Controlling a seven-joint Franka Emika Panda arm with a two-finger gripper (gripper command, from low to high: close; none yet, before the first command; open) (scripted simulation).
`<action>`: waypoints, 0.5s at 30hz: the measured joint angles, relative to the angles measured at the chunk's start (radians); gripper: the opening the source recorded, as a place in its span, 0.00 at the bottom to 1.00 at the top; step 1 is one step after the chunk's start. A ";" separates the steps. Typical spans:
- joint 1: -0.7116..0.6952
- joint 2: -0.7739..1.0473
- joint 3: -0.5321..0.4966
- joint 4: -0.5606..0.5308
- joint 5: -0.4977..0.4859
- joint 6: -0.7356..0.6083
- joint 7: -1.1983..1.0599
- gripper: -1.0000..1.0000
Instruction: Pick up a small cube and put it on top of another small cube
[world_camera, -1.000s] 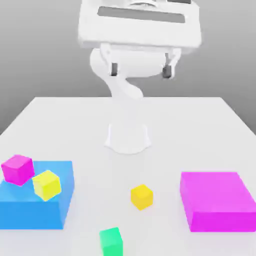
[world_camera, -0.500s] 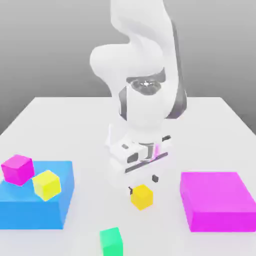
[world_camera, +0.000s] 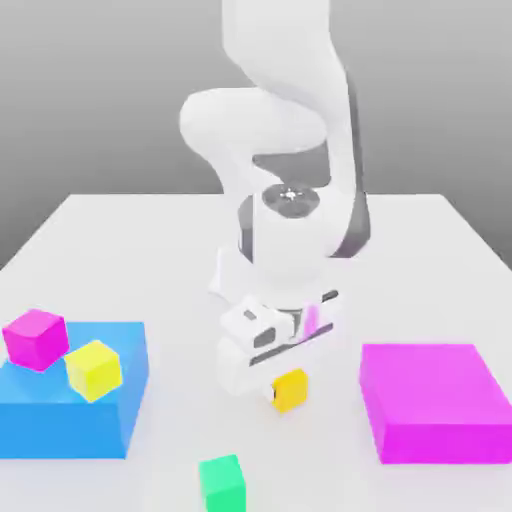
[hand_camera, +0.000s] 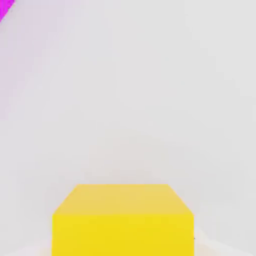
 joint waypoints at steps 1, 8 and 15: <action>0.000 -0.036 0.000 -0.007 0.001 -0.029 -0.002 0.00; -0.029 -0.088 -0.036 0.118 0.029 -0.206 0.107 0.00; -0.085 0.008 -0.085 0.370 0.041 -0.363 0.322 0.00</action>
